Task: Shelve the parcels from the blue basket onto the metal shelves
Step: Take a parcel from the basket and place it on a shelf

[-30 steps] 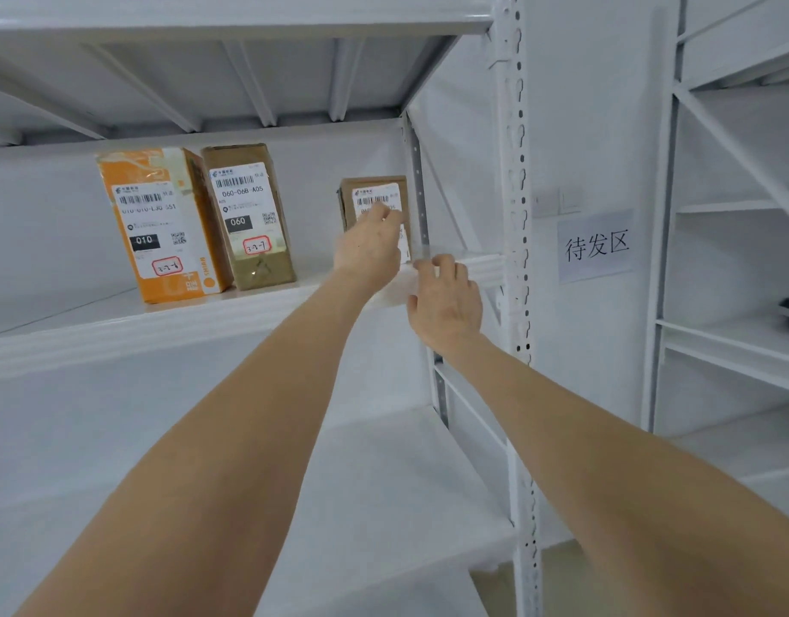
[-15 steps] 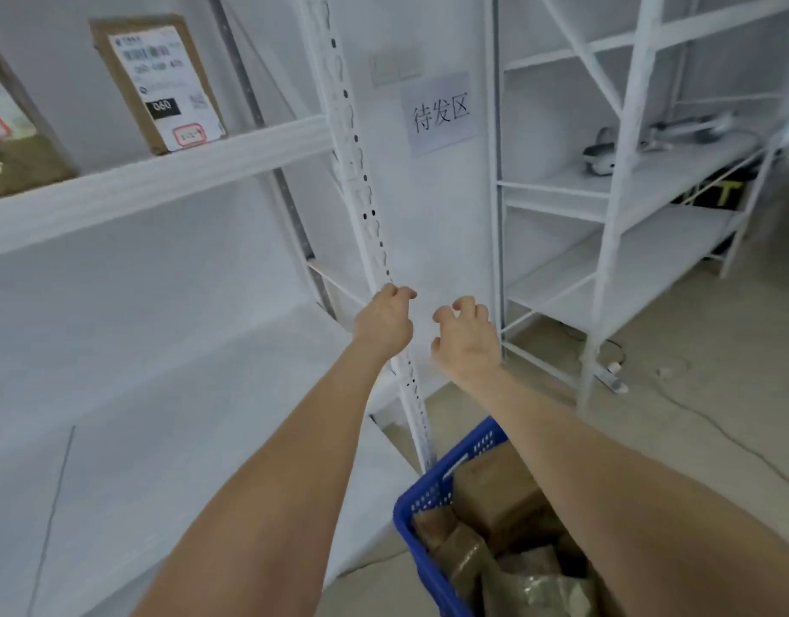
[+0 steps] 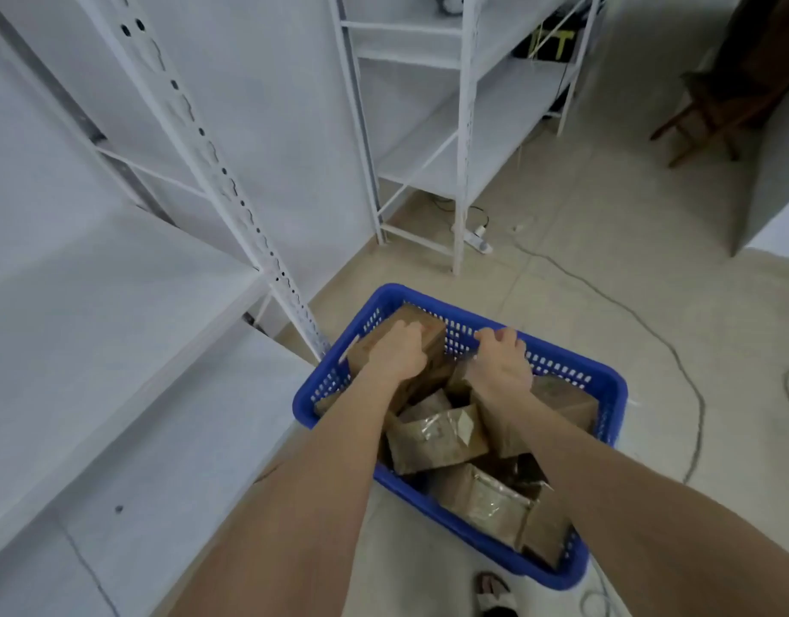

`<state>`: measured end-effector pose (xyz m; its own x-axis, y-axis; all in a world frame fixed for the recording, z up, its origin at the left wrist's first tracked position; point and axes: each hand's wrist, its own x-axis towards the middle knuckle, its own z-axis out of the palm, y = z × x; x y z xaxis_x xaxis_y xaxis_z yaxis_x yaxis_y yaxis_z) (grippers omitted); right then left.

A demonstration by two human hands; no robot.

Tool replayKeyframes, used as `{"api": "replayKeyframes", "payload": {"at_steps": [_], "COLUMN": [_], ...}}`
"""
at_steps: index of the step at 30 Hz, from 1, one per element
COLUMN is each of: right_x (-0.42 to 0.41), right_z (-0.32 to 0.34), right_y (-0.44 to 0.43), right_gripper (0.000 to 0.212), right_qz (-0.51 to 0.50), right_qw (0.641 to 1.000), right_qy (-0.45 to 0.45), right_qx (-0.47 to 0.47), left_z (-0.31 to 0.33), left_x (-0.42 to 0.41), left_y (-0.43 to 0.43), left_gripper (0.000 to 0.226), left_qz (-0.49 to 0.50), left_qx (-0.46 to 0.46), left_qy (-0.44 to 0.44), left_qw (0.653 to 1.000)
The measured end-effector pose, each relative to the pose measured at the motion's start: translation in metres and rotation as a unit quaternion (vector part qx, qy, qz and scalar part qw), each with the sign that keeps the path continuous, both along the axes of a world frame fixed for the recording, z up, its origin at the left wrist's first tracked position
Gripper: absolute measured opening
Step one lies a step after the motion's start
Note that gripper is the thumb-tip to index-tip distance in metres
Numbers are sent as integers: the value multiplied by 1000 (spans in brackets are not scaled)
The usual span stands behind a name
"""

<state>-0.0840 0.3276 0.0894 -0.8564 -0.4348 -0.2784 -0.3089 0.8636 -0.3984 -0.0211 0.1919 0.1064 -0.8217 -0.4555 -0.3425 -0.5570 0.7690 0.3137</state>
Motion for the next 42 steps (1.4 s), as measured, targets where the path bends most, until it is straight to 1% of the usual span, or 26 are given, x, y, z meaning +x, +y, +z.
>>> {"api": "replayKeyframes", "payload": {"at_steps": [1,3,6,8,9,10,11,13,14,15,16,17,18,19,20,22,23,25,27,29,32,35,38,40,42], "right_x": [-5,-16,-37,-45,-49,-53,-58,-65,-68,-70,-70,-73,-73,-71,-70,-69,-68,-65,-63,-62,-62,-53,-34,-19,-3], "right_z": [-8,-20,-43,-69,-81,-95,-114,-139,-151,-163,-166,-189,-197,-198,-203,-210,-215,-224,-222,-216,-196,-159,-113,-83,-51], "right_y": [9,27,51,50,49,52,57,68,72,76,78,78,79,76,74,73,75,75,72,69,66,58,42,28,10], "right_gripper": [39,40,45,50,58,72,80,62,60,64,71,85,101,111,111,100,98,100,104,103,97,101,108,102,91], "right_qz": [-43,-116,-174,-236,-284,-330,-363,-385,-382,-386,-398,-417,-445,-479,-503,-539,-549,-563,-564,-574,-605,-613,-596,-554,-479], "right_qw": [999,990,975,952,934,916,900,863,840,814,790,771,749,719,693,652,639,619,608,604,594,600,635,671,702], "right_qy": [-27,-78,-138,-191,-211,-225,-236,-319,-372,-413,-443,-460,-470,-484,-493,-500,-500,-507,-515,-505,-461,-420,-364,-336,-342], "right_qx": [-7,-26,-22,-37,-43,-40,-46,-74,-103,-133,-146,-144,-141,-140,-154,-187,-199,-207,-215,-227,-263,-297,-330,-361,-401], "left_z": [-9,-28,-52,-70,-79,-89,-100,-126,-139,-151,-162,-173,-183,-192,-199,-211,-215,-215,-212,-204,-182,-143,-94,-61,-30], "left_x": [-5,-15,-35,-51,-58,-66,-74,-91,-99,-105,-110,-114,-117,-118,-119,-117,-116,-112,-108,-104,-97,-85,-64,-44,-16], "left_y": [7,18,32,43,48,55,61,73,78,83,87,89,91,92,93,94,94,93,91,88,78,63,42,26,10], "left_gripper": [32,32,29,35,38,41,43,47,48,49,51,52,54,55,57,58,56,48,41,39,46,55,61,64,65], "left_qz": [-9,-20,-14,-10,-8,-3,2,21,30,37,46,53,59,61,61,54,52,47,39,45,81,116,137,153,174], "left_qx": [-7,8,52,79,89,96,101,112,117,122,127,131,133,131,131,130,126,119,119,135,147,144,148,138,120], "left_qy": [-8,-24,-66,-100,-111,-123,-129,-140,-147,-153,-159,-162,-167,-175,-182,-190,-189,-186,-181,-165,-125,-99,-53,-21,4], "left_qw": [1000,999,996,992,990,988,987,984,982,980,978,977,975,974,973,972,972,974,975,976,978,978,978,978,977]}}
